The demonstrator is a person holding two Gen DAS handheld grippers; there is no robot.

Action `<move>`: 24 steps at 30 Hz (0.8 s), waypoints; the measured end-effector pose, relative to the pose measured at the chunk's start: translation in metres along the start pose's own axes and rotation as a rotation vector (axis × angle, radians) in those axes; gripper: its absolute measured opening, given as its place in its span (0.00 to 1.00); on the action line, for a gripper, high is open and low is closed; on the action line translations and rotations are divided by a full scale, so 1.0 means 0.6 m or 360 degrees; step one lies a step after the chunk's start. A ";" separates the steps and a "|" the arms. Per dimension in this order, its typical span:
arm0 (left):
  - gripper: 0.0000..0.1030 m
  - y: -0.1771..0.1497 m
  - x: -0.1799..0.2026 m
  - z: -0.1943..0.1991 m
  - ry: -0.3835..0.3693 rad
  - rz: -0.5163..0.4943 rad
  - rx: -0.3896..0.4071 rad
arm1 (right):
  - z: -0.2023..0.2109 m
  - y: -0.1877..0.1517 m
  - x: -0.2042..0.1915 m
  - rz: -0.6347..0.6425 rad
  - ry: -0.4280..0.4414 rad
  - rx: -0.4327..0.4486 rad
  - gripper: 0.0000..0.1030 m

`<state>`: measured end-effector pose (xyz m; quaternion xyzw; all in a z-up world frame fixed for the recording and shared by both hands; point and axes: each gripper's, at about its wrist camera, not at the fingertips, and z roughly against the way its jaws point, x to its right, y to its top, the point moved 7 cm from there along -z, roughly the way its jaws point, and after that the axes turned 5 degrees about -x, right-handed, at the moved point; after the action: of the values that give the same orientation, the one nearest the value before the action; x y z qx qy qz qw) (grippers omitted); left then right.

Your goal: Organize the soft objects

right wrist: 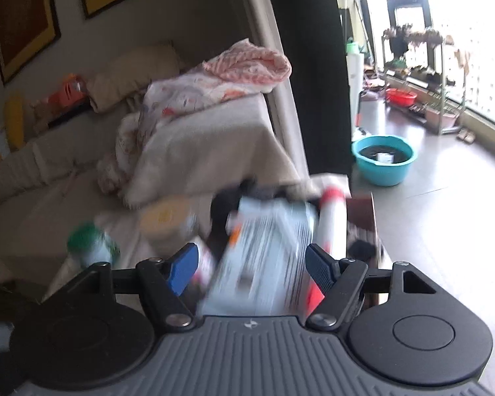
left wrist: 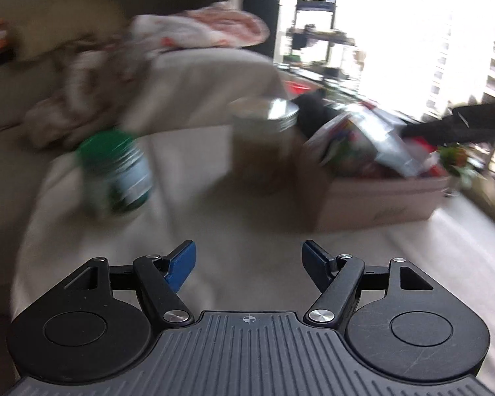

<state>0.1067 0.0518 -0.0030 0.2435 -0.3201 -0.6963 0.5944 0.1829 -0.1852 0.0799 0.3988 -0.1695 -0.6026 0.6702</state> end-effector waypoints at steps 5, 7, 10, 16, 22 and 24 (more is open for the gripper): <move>0.75 -0.073 -0.004 -0.008 0.0016 0.0227 -0.0067 | -0.005 -0.144 -0.049 0.0071 -0.0067 -0.0161 0.75; 0.76 -0.086 0.009 -0.005 0.0066 0.0165 -0.0013 | -0.026 -0.197 -0.056 0.0081 -0.0072 -0.0274 0.75; 0.79 -0.092 0.029 -0.010 0.0146 0.0065 -0.0033 | -0.036 -0.248 -0.065 0.0177 -0.0130 -0.0281 0.80; 0.82 -0.093 0.039 -0.015 0.0247 0.0129 -0.0019 | -0.022 -0.270 -0.043 0.0144 -0.0305 -0.0235 0.99; 0.82 -0.092 0.055 -0.017 0.0312 0.0158 -0.0019 | -0.012 -0.269 -0.021 0.0040 -0.0441 -0.0228 1.00; 0.82 -0.092 0.055 -0.017 0.0311 0.0153 -0.0020 | -0.005 -0.282 -0.013 0.0046 -0.0438 -0.0215 1.00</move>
<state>0.0710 0.0228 -0.0488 0.2909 -0.2677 -0.6420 0.6569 0.0697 -0.1693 -0.0448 0.2639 -0.2244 -0.6520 0.6745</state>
